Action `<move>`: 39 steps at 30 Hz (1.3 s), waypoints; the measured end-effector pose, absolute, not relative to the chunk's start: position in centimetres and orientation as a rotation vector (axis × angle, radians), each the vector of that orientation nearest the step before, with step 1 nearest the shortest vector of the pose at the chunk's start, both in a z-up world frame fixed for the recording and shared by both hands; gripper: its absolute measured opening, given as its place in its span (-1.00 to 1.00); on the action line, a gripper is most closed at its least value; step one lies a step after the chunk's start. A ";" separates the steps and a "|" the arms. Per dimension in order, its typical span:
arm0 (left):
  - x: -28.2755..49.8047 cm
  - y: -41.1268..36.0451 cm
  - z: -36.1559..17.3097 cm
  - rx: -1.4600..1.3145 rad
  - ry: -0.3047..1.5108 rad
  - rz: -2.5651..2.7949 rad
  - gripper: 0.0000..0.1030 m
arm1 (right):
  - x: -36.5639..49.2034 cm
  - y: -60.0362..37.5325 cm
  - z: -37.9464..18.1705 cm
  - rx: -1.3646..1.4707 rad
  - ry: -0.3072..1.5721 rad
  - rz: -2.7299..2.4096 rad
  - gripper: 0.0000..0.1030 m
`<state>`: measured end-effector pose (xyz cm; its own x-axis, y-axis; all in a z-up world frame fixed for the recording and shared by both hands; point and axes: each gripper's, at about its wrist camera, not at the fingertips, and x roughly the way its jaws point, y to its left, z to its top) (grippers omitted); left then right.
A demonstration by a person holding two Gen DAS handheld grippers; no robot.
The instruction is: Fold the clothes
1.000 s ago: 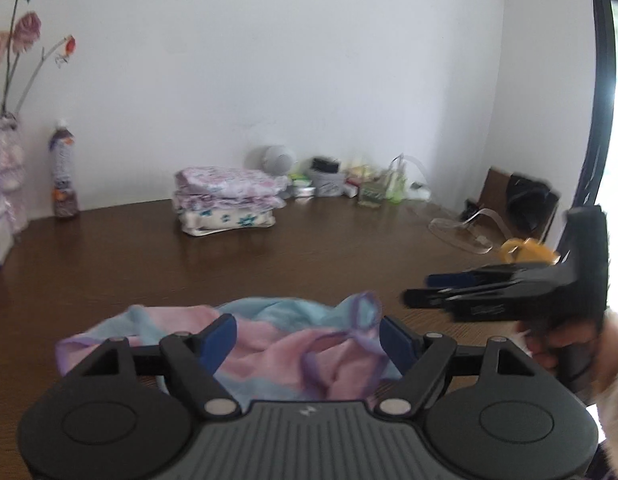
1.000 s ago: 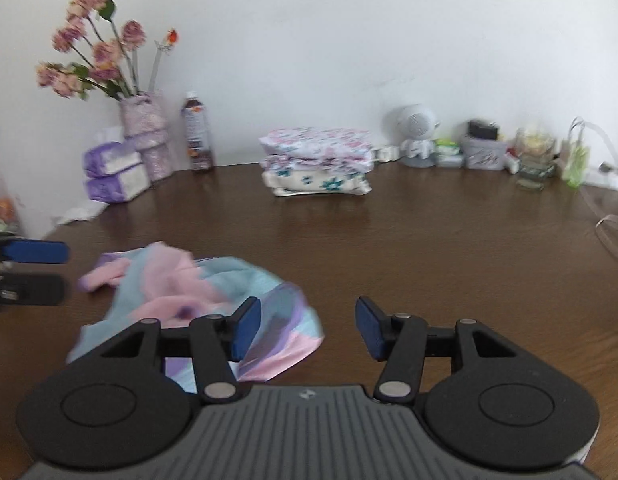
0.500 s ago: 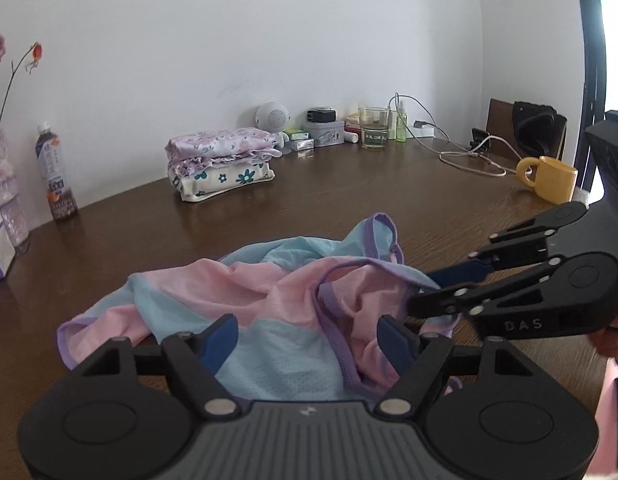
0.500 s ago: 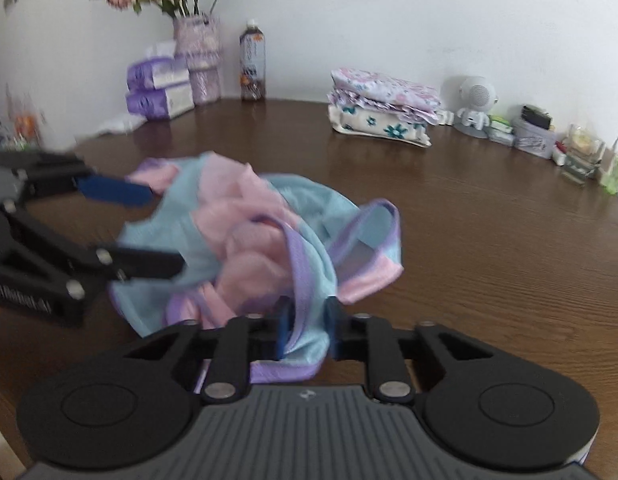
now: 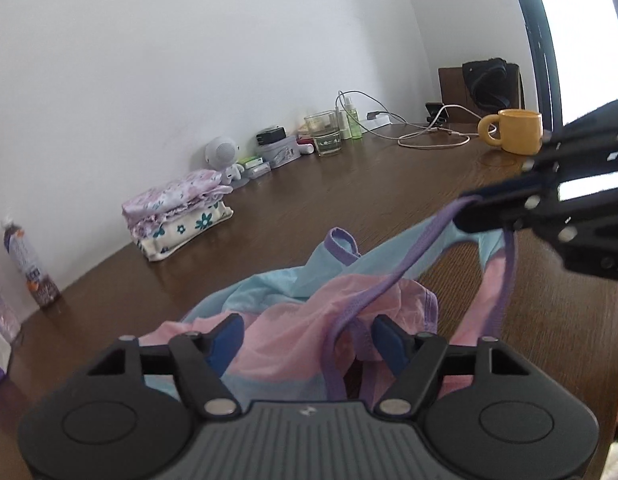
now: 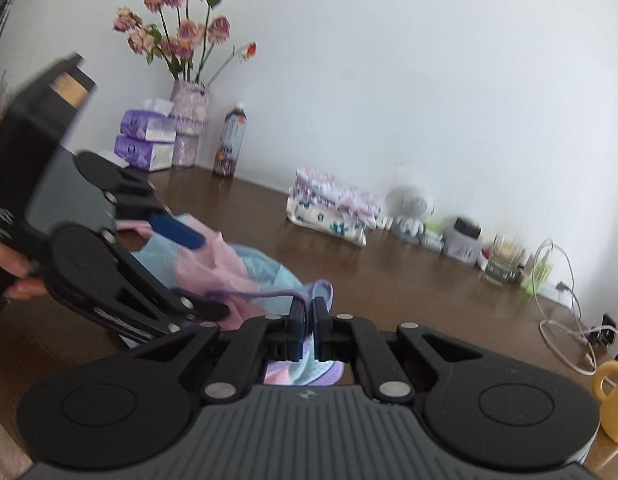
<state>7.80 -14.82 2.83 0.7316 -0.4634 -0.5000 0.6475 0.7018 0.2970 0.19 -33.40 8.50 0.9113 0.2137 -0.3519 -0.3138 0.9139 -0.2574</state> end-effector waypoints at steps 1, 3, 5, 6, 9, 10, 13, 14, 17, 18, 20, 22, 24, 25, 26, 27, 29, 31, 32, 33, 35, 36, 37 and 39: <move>7.7 -15.2 2.7 0.493 0.400 -0.636 -0.02 | 0.0 -33.4 8.7 -0.315 0.314 0.286 -0.93; 7.4 -15.7 2.5 0.514 0.380 -0.640 -0.64 | -0.2 -33.5 8.8 -0.314 0.305 0.292 -0.93; 7.0 -15.5 2.8 0.510 0.356 -0.643 -0.95 | 0.1 -33.6 8.5 -0.314 0.311 0.285 -0.93; 6.8 -15.1 3.2 0.494 0.336 -0.633 -0.95 | 0.3 -33.6 8.2 -0.312 0.320 0.283 -0.93; 6.4 -13.8 4.8 0.460 0.278 -0.588 -0.95 | 1.1 -33.6 7.1 -0.304 0.354 0.282 -0.93; 6.3 -13.5 5.4 0.452 0.261 -0.575 -0.95 | 1.4 -33.4 6.6 -0.302 0.369 0.286 -0.92; 5.8 -12.7 6.9 0.448 0.218 -0.555 -0.95 | 2.1 -32.5 5.7 -0.320 0.398 0.315 -0.88; 5.6 -12.5 7.2 0.452 0.209 -0.558 -0.95 | 2.3 -32.1 5.3 -0.326 0.408 0.325 -0.87; 5.3 -12.3 7.6 0.459 0.201 -0.569 -0.95 | 2.3 -30.7 5.5 -0.357 0.394 0.361 -0.48; 5.4 -12.3 7.6 0.460 0.203 -0.575 -0.95 | 2.4 -30.4 5.7 -0.371 0.391 0.364 -0.26; 5.4 -12.3 7.7 0.456 0.208 -0.595 -0.95 | 2.7 -29.9 6.0 -0.399 0.383 0.369 -0.24; 5.2 -12.3 7.8 0.454 0.201 -0.610 -0.95 | 3.1 -29.3 6.3 -0.426 0.376 0.375 -0.29; 5.1 -12.3 7.9 0.458 0.186 -0.609 -0.95 | 3.4 -28.7 6.6 -0.454 0.369 0.380 -0.72; 5.0 -12.2 7.9 0.459 0.180 -0.603 -0.95 | 3.5 -28.5 6.7 -0.468 0.365 0.383 -0.95; 5.1 -12.1 7.9 0.461 0.178 -0.595 -0.95 | 3.8 -28.7 7.1 -0.471 0.354 0.366 -0.97; 5.3 -11.8 7.8 0.461 0.186 -0.584 -0.95 | 4.1 -29.1 7.6 -0.472 0.340 0.344 -0.97; 5.7 -11.4 7.5 0.461 0.203 -0.562 -0.94 | 4.5 -29.9 8.8 -0.464 0.303 0.305 -0.97; 6.4 -11.0 7.1 0.459 0.225 -0.538 -0.93 | 4.6 -30.8 10.7 -0.442 0.252 0.282 -0.97; 6.8 -10.9 6.9 0.456 0.233 -0.526 -0.91 | 4.6 -31.0 11.5 -0.436 0.226 0.269 -0.97; 7.2 -10.9 6.8 0.451 0.242 -0.515 -0.87 | 4.8 -31.2 12.4 -0.440 0.198 0.254 -0.97; 8.0 -10.8 7.1 0.444 0.250 -0.498 -0.86 | 5.2 -31.2 14.1 -0.458 0.142 0.222 -0.97; 8.3 -10.9 7.3 0.442 0.252 -0.490 -0.84 | 5.4 -31.2 14.9 -0.466 0.116 0.209 -0.97; 8.7 -10.9 7.5 0.440 0.254 -0.483 -0.85 | 5.6 -31.2 15.8 -0.473 0.091 0.197 -0.97; 9.4 -10.8 8.7 0.440 0.238 -0.472 -0.90 | 6.3 -31.1 17.7 -0.483 0.049 0.178 -0.97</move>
